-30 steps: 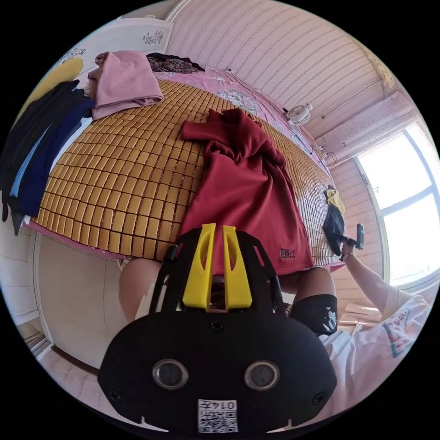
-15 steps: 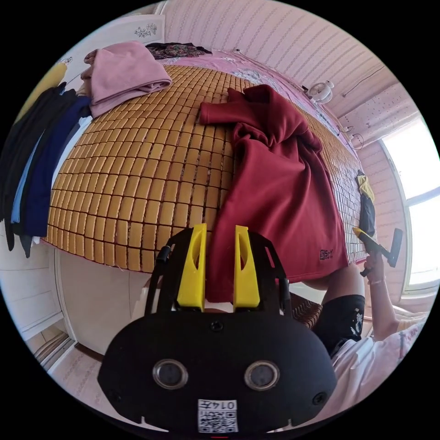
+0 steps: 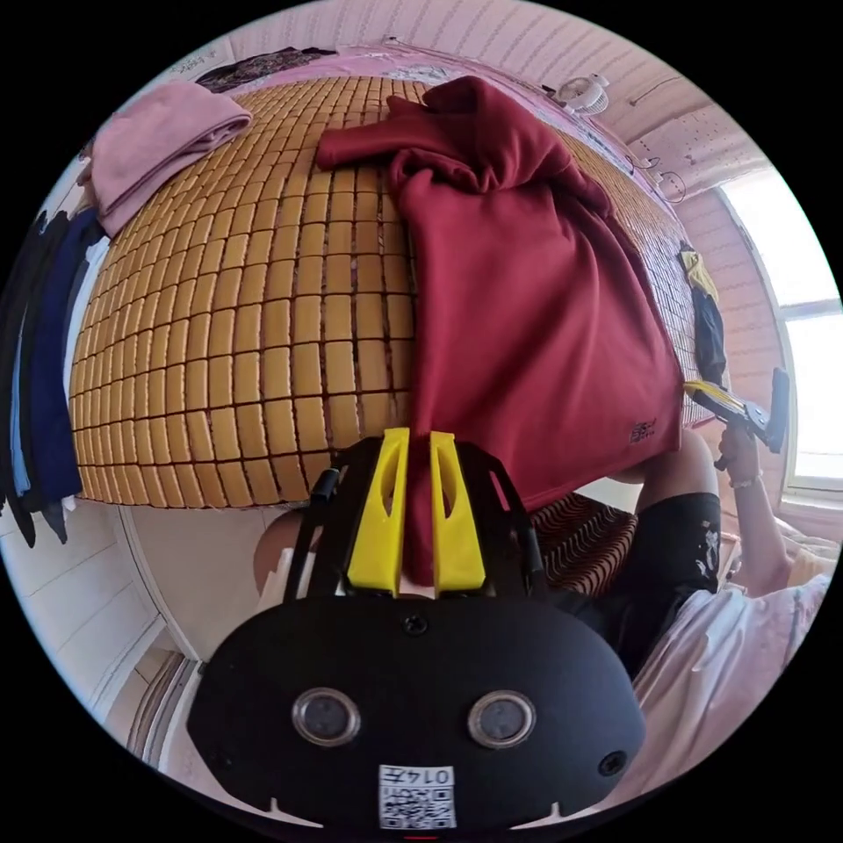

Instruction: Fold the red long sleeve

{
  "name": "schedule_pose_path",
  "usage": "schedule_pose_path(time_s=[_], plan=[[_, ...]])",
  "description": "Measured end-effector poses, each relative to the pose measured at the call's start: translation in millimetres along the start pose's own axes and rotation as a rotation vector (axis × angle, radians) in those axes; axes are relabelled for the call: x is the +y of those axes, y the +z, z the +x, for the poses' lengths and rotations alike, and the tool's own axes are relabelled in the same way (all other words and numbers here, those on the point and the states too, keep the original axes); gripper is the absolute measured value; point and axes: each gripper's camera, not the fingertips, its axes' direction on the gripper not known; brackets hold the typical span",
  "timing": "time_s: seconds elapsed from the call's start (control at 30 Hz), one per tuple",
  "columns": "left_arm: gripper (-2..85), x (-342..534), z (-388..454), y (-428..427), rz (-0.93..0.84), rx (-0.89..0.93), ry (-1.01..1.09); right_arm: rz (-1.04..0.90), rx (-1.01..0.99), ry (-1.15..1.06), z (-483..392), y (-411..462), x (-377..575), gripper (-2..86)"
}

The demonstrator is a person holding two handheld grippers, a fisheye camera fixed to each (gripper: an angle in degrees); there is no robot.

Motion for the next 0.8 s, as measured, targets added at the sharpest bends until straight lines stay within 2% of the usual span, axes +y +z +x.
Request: schedule_pose_path(time_s=[0.1, 0.17, 0.27, 0.33, 0.47, 0.57, 0.7, 0.8], plan=[[5.8, -1, -8, -33, 0.096, 0.003, -0.004, -0.031, 0.186, -0.030, -6, -8, -8, 1.5], [5.9, -10, -8, -56, 0.184, 0.022, 0.037, 0.012, 0.220, -0.096, -13, -22, -22, 2.9], [6.2, -51, 2, -77, 0.288, 0.057, 0.096, 0.093, 0.173, -0.195, -31, -42, -66, 5.3], [8.1, -100, 10, -81, 0.353, 0.155, 0.098, 0.134, 0.112, -0.242, -44, -47, -104, 6.7], [10.8, -184, 25, -72, 0.370, 0.286, 0.087, 0.190, -0.023, -0.340, -86, -48, -205, 9.1], [12.6, -241, 36, -59, 0.340, 0.211, 0.062, 0.195, 0.080, -0.375, -108, -29, -264, 9.3], [10.5, -296, 45, -13, 0.143, 0.140, 0.109, -0.040, 0.210, -0.388, -103, 34, -314, 8.7], [5.1, -297, 40, -10, 0.179, 0.137, 0.151, -0.035, 0.187, -0.434, -91, 43, -311, 4.6]])
